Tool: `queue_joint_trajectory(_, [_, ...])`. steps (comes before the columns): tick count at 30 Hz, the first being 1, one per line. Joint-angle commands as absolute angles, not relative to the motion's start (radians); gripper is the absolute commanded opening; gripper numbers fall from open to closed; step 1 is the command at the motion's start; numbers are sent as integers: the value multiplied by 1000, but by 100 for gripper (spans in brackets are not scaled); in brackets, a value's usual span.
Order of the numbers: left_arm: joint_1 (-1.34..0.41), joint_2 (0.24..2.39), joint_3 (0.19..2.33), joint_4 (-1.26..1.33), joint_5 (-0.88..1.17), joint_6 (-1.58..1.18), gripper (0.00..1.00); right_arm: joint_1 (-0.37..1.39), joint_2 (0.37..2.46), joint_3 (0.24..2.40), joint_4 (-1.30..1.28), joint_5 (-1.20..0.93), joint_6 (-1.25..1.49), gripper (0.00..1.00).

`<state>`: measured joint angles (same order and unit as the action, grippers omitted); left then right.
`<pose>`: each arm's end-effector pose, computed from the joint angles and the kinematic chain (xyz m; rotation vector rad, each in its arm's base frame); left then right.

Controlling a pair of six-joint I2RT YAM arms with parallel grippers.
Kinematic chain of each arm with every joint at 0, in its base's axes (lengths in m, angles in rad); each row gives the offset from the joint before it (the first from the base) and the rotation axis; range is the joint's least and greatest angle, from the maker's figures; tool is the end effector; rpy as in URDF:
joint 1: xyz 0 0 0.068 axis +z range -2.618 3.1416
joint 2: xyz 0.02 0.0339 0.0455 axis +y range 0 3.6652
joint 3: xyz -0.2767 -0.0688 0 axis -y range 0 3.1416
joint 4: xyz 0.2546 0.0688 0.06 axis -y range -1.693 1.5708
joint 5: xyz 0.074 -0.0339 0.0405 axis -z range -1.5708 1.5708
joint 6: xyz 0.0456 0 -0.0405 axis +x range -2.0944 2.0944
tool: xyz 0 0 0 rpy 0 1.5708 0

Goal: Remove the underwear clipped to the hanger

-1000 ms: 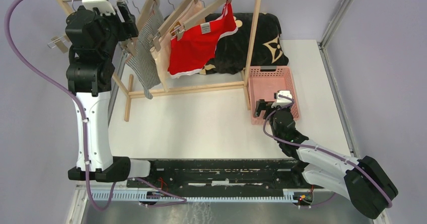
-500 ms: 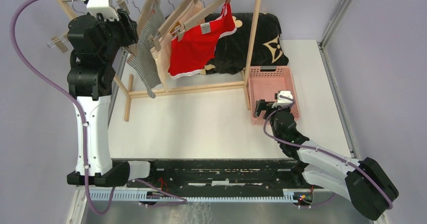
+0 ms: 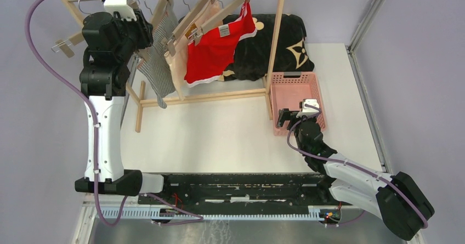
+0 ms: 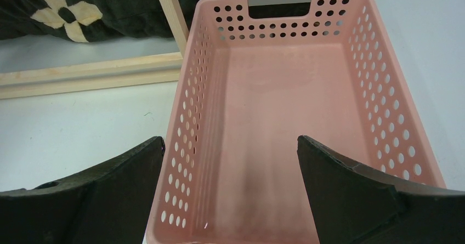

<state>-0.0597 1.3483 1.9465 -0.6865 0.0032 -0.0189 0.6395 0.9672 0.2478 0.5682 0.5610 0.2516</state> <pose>0.2542 -0.0153 0.5658 0.0363 1.6591 -0.0623 0.1792 0.1031 0.2017 0.0829 1.7000 0.1822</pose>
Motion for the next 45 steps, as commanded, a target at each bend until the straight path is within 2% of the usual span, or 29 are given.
queue_joint_trajectory(1, [-62,1357,1953,-671,22,-16,43,642,950,237,626,571,242,100])
queue_joint_trajectory(6, [-64,1370,1949,-684,8,-14,32,642,933,226,636,579,242,100])
queue_joint_trajectory(14, [-65,1372,1909,-689,-9,-19,30,643,910,212,647,583,239,100])
queue_joint_trajectory(16, [-66,1371,1901,-688,-21,-20,23,642,911,213,648,581,239,100])
queue_joint_trajectory(19, [-65,1371,1893,-679,-32,-21,4,643,916,213,650,581,239,100])
queue_joint_trajectory(38, [-66,1301,1752,-461,-23,-32,3,642,952,216,663,569,236,100])
queue_joint_trajectory(45, [-66,1253,1668,-243,-33,-46,3,643,980,217,678,568,232,100])
